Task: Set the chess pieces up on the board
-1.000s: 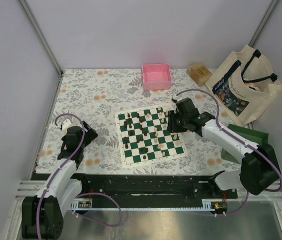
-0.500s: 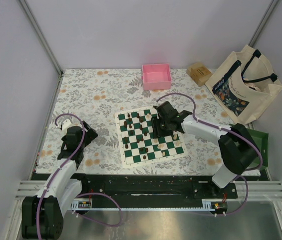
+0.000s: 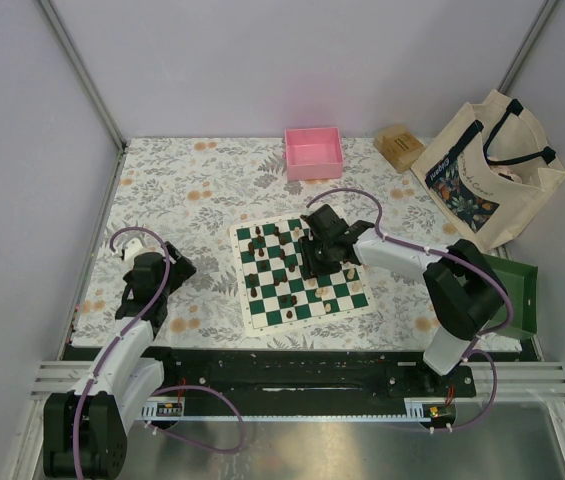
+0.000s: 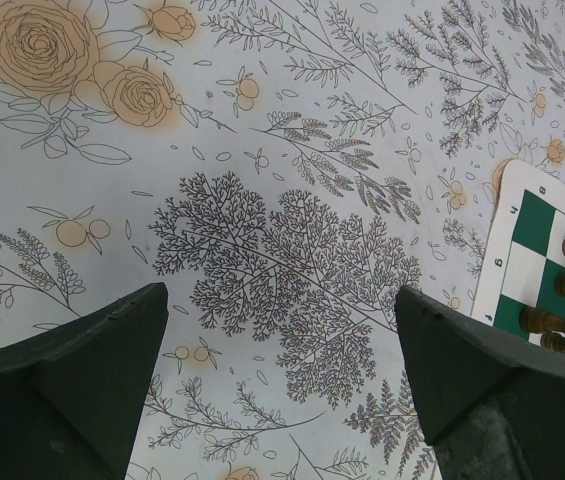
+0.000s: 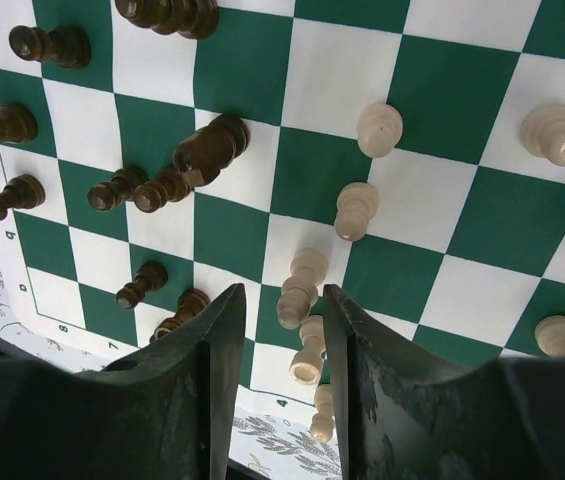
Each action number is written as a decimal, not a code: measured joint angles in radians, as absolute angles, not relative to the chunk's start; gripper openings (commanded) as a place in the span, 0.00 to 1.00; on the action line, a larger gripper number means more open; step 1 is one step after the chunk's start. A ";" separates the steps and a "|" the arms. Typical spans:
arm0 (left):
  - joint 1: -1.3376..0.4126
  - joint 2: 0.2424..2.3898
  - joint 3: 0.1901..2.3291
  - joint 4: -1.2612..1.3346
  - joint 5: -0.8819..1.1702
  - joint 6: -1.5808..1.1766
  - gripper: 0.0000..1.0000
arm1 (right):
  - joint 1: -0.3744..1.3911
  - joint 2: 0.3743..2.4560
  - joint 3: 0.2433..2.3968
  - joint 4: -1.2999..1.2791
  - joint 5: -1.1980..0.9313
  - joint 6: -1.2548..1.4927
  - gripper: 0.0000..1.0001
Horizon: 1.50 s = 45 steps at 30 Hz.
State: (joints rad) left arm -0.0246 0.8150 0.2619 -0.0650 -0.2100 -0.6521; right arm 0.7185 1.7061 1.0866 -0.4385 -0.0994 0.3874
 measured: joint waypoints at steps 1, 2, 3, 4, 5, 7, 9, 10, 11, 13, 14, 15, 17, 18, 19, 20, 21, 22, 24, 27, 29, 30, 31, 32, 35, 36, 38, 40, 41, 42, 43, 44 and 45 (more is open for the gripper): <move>-0.025 0.815 0.262 -0.065 -0.210 -0.652 0.99 | 0.719 1.709 1.087 -0.438 -0.099 0.390 0.41; -0.025 0.815 0.262 -0.065 -0.210 -0.652 0.99 | 0.719 1.711 1.087 -0.439 -0.099 0.390 0.37; -0.025 0.815 0.262 -0.065 -0.210 -0.652 0.99 | 0.719 1.715 1.089 -0.439 -0.098 0.391 0.32; -0.025 0.815 0.262 -0.065 -0.210 -0.652 0.99 | 0.719 1.718 1.091 -0.440 -0.097 0.392 0.27; -0.025 0.815 0.262 -0.065 -0.210 -0.652 0.99 | 0.719 1.721 1.094 -0.442 -0.096 0.396 0.25; -0.025 0.815 0.262 -0.065 -0.210 -0.652 0.99 | 0.719 1.721 1.096 -0.444 -0.096 0.396 0.20; -0.025 0.815 0.262 -0.065 -0.210 -0.652 0.99 | 0.719 1.721 1.101 -0.450 -0.096 0.393 0.19; -0.025 0.815 0.262 -0.065 -0.210 -0.652 0.99 | 0.719 1.721 1.105 -0.455 -0.096 0.392 0.19; -0.025 0.815 0.262 -0.065 -0.210 -0.652 0.99 | 0.720 1.721 1.110 -0.460 -0.096 0.392 0.18; -0.025 0.815 0.262 -0.065 -0.210 -0.652 0.99 | 0.720 1.719 1.117 -0.462 -0.095 0.390 0.17; -0.025 0.815 0.262 -0.065 -0.210 -0.652 0.99 | 0.720 1.719 1.121 -0.465 -0.095 0.389 0.17; -0.025 0.815 0.262 -0.065 -0.210 -0.652 0.99 | 0.720 1.718 1.124 -0.469 -0.095 0.388 0.16; -0.025 0.815 0.262 -0.065 -0.210 -0.652 0.99 | 0.720 1.715 1.131 -0.477 -0.095 0.384 0.15; -0.025 0.815 0.262 -0.065 -0.210 -0.652 0.99 | 0.720 1.712 1.137 -0.487 -0.093 0.379 0.16; -0.025 0.815 0.262 -0.065 -0.210 -0.652 0.99 | 0.720 1.706 1.142 -0.495 -0.090 0.373 0.16; -0.025 0.815 0.262 -0.065 -0.210 -0.652 0.99 | 0.720 1.697 1.146 -0.503 -0.087 0.368 0.17; -0.025 0.815 0.262 -0.065 -0.210 -0.652 0.99 | 0.720 1.685 1.153 -0.517 -0.080 0.362 0.17; -0.025 0.815 0.262 -0.065 -0.210 -0.652 0.99 | 0.720 1.671 1.162 -0.530 -0.069 0.355 0.17; -0.025 0.815 0.262 -0.065 -0.210 -0.652 0.99 | 0.720 1.641 1.185 -0.551 -0.052 0.342 0.17; -0.025 0.815 0.262 -0.065 -0.210 -0.652 0.99 | 0.714 1.589 1.236 -0.575 -0.018 0.318 0.17; -0.025 0.815 0.262 -0.065 -0.210 -0.652 0.99 | 0.697 1.567 1.274 -0.576 -0.007 0.305 0.17; -0.025 0.815 0.262 -0.065 -0.210 -0.652 0.99 | 0.680 1.562 1.292 -0.577 -0.006 0.300 0.17; -0.025 0.815 0.262 -0.065 -0.210 -0.652 0.99 | 0.658 1.560 1.309 -0.575 -0.002 0.296 0.17; -0.025 0.815 0.262 -0.065 -0.210 -0.652 0.99 | 0.633 1.561 1.320 -0.573 0.000 0.292 0.17; -0.025 0.815 0.262 -0.065 -0.210 -0.652 0.99 | 0.557 1.579 1.338 -0.573 0.010 0.285 0.17; -0.025 0.815 0.262 -0.065 -0.210 -0.652 0.99 | 0.534 1.593 1.343 -0.574 0.011 0.284 0.17; -0.025 0.815 0.262 -0.065 -0.210 -0.652 0.99 | 0.503 1.629 1.352 -0.574 0.012 0.281 0.17; -0.025 0.815 0.262 -0.065 -0.210 -0.652 0.99 | 0.482 1.676 1.363 -0.574 0.015 0.279 0.17; -0.025 0.815 0.262 -0.065 -0.210 -0.652 0.99 | 0.476 1.697 1.368 -0.574 0.014 0.277 0.17; -0.025 0.815 0.262 -0.065 -0.210 -0.652 0.99 | 0.470 1.716 1.371 -0.574 0.015 0.276 0.17; -0.025 0.815 0.262 -0.065 -0.210 -0.652 0.99 | 0.466 1.734 1.376 -0.575 0.014 0.276 0.17; -0.025 0.815 0.262 -0.065 -0.210 -0.652 0.99 | 0.462 1.750 1.382 -0.575 0.014 0.275 0.17; -0.025 0.815 0.262 -0.065 -0.210 -0.652 0.99 | 0.459 1.763 1.386 -0.574 0.014 0.274 0.17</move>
State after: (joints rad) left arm -0.0246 0.8146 0.2619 -0.0647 -0.2100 -0.6518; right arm 0.4587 1.7630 1.3861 -0.5739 0.0143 0.2737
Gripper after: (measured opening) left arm 0.988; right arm 0.228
